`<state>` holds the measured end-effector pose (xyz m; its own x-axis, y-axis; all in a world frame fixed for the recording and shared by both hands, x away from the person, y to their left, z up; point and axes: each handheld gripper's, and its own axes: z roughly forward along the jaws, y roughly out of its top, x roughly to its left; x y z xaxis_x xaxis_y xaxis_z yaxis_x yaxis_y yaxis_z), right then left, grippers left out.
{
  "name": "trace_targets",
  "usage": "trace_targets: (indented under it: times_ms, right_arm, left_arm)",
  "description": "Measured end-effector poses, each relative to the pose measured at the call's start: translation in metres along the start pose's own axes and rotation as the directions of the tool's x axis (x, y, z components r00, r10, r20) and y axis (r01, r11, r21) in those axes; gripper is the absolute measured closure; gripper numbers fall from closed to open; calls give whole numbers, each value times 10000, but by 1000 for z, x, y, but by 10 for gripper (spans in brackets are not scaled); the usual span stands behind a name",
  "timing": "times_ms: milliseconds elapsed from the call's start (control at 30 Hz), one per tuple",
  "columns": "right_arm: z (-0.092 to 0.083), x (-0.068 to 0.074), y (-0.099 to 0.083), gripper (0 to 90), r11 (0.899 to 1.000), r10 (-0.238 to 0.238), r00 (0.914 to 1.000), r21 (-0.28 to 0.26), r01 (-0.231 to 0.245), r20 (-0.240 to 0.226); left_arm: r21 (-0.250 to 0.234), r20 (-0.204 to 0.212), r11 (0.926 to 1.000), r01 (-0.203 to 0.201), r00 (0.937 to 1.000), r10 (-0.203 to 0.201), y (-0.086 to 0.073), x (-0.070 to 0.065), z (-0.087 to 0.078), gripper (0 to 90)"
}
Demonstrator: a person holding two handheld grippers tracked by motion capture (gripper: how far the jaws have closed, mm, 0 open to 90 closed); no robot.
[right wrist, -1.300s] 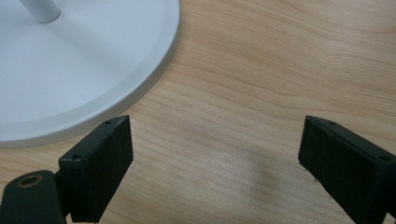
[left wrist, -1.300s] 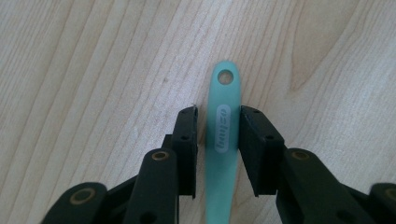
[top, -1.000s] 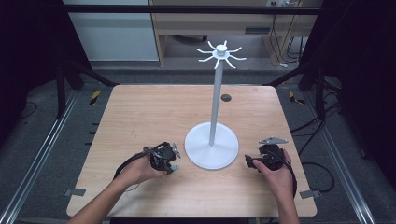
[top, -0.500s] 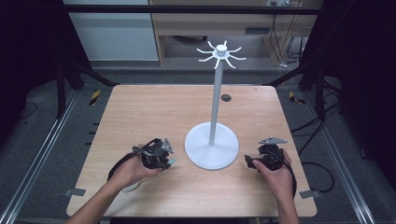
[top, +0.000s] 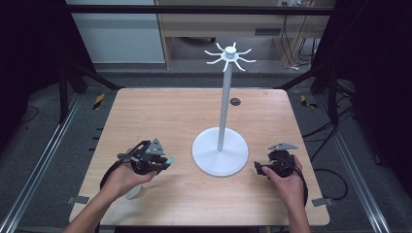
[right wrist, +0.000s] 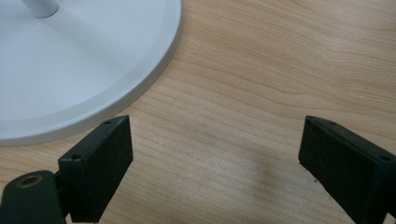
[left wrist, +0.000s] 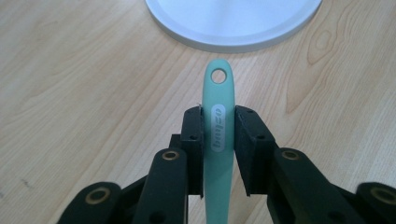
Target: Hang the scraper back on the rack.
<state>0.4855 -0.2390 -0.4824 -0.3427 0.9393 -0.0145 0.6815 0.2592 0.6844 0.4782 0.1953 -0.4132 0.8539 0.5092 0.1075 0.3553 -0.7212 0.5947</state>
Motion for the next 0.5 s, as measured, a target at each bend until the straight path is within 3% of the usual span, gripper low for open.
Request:
trace_targets:
  times_ms: [233, 500]
  right_arm:
    - [0, 0, 0, 103, 10000, -11, 10000, 17, 11, 4]
    - [0, 0, 0, 103, 10000, -20, 10000, 21, 20, 26]
  left_arm:
    - [-721, -252, 9973, 144, 9996, -162, -6, 3, -16, 739]
    - [-1480, -502, 9885, 321, 9979, -399, -10, 7, -34, 740]
